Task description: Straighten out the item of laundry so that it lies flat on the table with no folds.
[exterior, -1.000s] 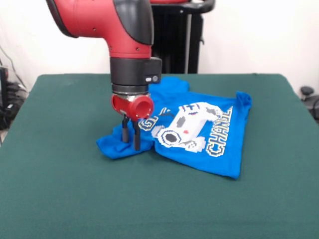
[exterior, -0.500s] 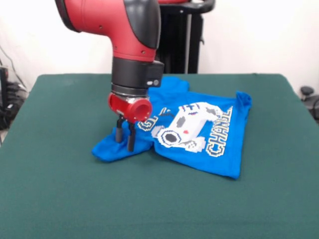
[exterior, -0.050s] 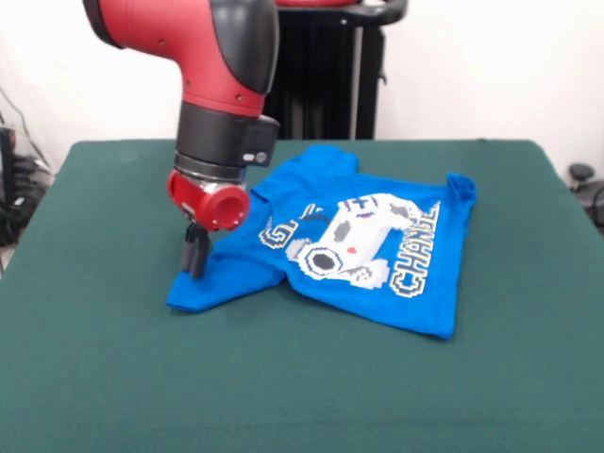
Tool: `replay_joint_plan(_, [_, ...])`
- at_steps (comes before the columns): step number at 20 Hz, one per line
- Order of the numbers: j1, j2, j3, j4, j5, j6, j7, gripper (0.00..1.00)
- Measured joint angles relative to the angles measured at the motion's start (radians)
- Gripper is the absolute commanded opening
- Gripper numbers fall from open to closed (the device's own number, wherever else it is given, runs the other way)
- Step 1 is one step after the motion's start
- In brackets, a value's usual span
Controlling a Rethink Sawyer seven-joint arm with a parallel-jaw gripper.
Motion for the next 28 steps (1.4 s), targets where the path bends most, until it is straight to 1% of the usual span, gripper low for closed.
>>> replay_joint_plan(5, [0.0,-0.003,-0.013,-0.003,0.009,0.028,0.0,0.0])
replay_joint_plan(10, [0.002,-0.023,-0.016,-0.003,0.027,0.11,0.0,0.0])
replay_joint_plan(16, [0.0,-0.037,-0.016,-0.003,0.027,0.141,0.0,0.0])
replay_joint_plan(17, [-0.007,-0.056,-0.015,-0.003,0.028,0.147,0.0,1.0])
replay_joint_plan(22, [-0.017,-0.068,-0.011,-0.003,0.027,0.147,0.0,1.0])
replay_joint_plan(28, [-0.079,-0.079,0.024,-0.003,0.027,0.147,0.0,1.0])
